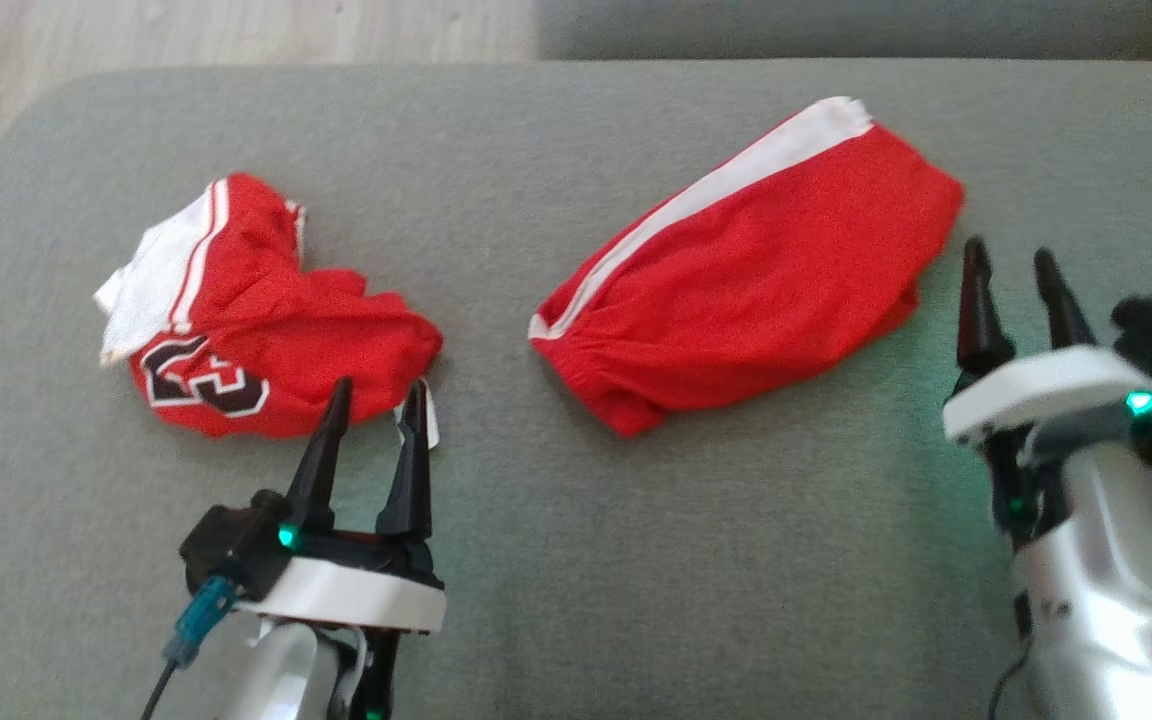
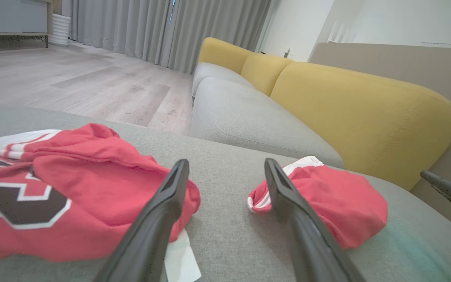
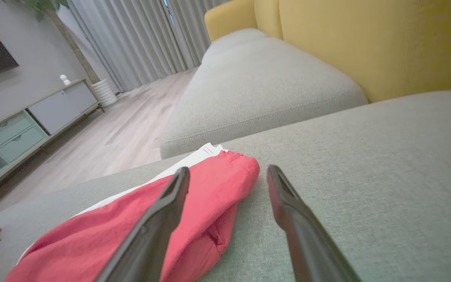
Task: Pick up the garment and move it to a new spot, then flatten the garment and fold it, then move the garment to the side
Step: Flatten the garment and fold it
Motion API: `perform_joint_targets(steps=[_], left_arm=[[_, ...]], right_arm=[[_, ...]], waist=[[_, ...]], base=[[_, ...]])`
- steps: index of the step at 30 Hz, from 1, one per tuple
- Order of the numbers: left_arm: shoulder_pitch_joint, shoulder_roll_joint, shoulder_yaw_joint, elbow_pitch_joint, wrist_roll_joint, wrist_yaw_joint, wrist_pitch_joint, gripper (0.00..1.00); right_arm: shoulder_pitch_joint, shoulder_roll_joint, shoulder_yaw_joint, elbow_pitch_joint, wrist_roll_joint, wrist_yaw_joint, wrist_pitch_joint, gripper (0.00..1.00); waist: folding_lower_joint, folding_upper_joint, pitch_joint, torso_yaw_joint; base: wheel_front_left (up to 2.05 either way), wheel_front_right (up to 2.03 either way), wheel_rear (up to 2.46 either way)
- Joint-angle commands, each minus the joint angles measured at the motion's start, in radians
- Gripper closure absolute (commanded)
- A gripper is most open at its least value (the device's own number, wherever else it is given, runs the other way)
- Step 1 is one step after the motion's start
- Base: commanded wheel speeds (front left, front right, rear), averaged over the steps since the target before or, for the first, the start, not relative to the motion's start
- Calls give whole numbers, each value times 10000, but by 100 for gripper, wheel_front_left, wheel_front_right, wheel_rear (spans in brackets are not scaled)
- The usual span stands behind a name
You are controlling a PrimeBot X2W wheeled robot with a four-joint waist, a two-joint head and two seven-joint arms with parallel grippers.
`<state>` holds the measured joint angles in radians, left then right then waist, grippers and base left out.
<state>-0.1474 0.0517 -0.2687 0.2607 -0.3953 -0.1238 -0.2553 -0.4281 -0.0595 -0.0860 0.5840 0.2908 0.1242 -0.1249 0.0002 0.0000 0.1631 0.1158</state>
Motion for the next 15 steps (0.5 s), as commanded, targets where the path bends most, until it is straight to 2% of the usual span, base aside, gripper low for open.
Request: perform_joint_targets(steps=[1,8,13,15], left_arm=[[-405,-2,162,-205,43,-27,-64,0],[-787,-11,-326,-213,-326,-49,-64,0],[-994,-13,-672,-214,-537,-53,-64,0],[-1063,-13,-758,-224,-602,-52,-64,0]], right_arm=[[-641,87,7,-63,93,65,182,0],[-2380,-272,-1651,1724,-298,65,1112,0],[-3299,-857,-2767,3180,-1452,65,1412,0],[-3600,-905,-3083,3671,-1812,65,1509,0]], waist=[[-2,0,337,394],[-2,0,1016,1266],[-2,0,1414,1763],[-2,0,1507,1900]], base=[[0,0,0],[0,0,0],[0,0,0],[0,0,0]])
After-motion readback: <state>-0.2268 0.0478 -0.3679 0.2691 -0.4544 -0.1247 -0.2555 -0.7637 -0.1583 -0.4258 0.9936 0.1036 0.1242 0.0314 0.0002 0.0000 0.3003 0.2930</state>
